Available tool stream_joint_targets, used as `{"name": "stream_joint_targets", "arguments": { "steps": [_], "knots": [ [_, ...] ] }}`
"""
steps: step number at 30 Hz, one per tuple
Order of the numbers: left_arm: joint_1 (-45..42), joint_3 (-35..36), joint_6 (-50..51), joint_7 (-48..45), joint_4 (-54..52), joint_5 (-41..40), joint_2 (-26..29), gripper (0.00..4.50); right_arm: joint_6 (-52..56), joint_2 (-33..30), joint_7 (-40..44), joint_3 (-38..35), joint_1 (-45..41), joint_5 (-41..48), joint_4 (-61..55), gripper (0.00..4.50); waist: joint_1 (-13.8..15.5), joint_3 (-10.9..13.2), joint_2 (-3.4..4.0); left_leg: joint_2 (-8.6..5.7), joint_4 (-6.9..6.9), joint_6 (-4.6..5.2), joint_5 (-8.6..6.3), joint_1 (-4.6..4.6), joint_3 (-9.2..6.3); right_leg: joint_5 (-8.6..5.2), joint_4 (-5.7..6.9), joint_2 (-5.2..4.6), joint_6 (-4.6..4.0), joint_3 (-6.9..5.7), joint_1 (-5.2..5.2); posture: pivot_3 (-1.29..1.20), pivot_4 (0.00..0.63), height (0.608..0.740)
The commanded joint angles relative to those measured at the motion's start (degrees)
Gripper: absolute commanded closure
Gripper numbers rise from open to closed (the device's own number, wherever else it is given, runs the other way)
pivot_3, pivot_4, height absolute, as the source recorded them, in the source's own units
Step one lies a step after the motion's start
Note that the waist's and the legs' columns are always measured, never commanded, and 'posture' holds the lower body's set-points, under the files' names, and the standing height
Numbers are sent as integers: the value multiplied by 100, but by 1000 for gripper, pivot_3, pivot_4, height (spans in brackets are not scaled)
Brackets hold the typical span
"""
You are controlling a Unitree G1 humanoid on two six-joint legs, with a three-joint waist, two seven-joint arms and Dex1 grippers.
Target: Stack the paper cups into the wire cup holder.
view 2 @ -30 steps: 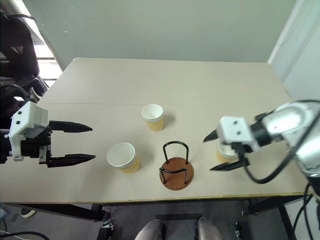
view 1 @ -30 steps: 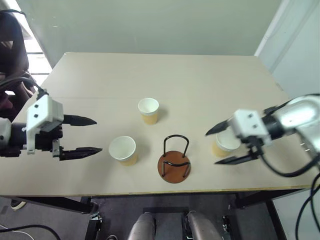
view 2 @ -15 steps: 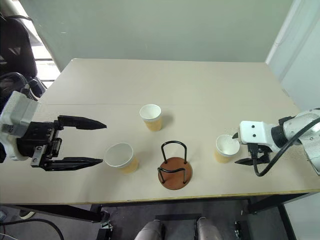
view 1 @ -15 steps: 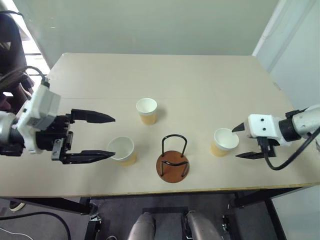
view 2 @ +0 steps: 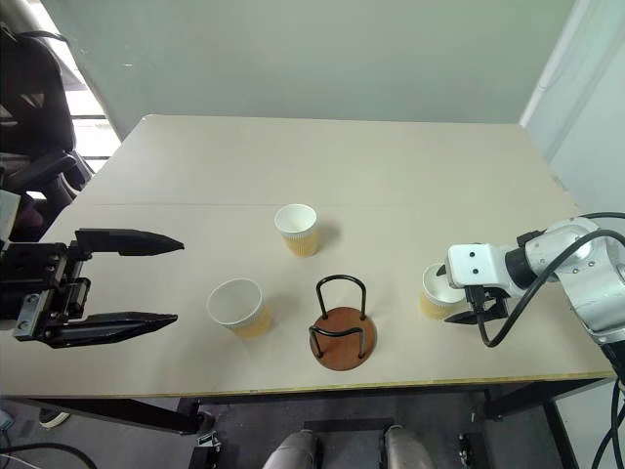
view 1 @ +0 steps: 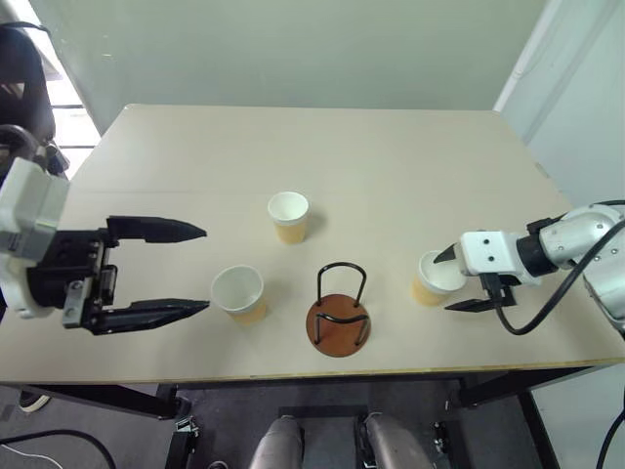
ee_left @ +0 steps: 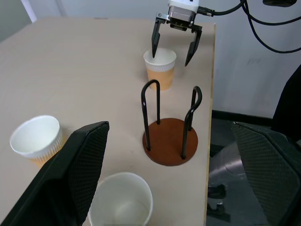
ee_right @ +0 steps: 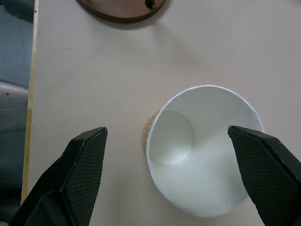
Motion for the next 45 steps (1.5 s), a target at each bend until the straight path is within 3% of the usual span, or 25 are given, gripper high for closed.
{"name": "stream_joint_targets", "arguments": {
  "steps": [1,4,14,22,27,32,45],
  "knots": [
    [34,318,27,91,-173,-59,6,0,-189,52,58,40,-107,-132,72,332,-2,0,0,0,0,0,0,0,0,0,0,0,0,0,0,0,150,740],
    [96,372,49,137,-231,-75,-8,0,-473,62,74,162,-105,-384,264,899,-4,0,0,1,0,0,0,2,0,0,1,0,-1,0,0,0,150,740],
    [190,484,46,133,-224,-43,20,0,-688,202,220,188,-351,-547,362,4482,-9,0,1,4,0,0,0,3,0,3,2,3,-5,0,0,0,150,740],
    [291,519,-7,87,-150,81,30,0,-399,183,663,-77,-586,45,-82,4482,-14,2,4,4,-1,0,0,2,1,2,0,3,-6,0,0,0,150,740],
    [391,594,-159,-96,117,459,146,0,420,413,1035,-695,-1753,1532,-370,4482,-45,8,13,7,-5,-6,5,2,15,-1,4,14,-12,14,-7,0,150,740],
    [281,383,-273,-135,204,529,162,0,990,911,1010,-817,-2624,2326,-441,4482,-67,2,4,19,-19,-9,6,15,20,-18,5,26,-42,16,-4,0,150,740],
    [291,431,-195,-135,96,509,163,0,1089,1312,934,-105,-1980,2329,-1273,4482,-47,3,5,37,-18,-12,4,20,39,-35,22,29,-69,13,-4,0,150,740]
  ]
}}
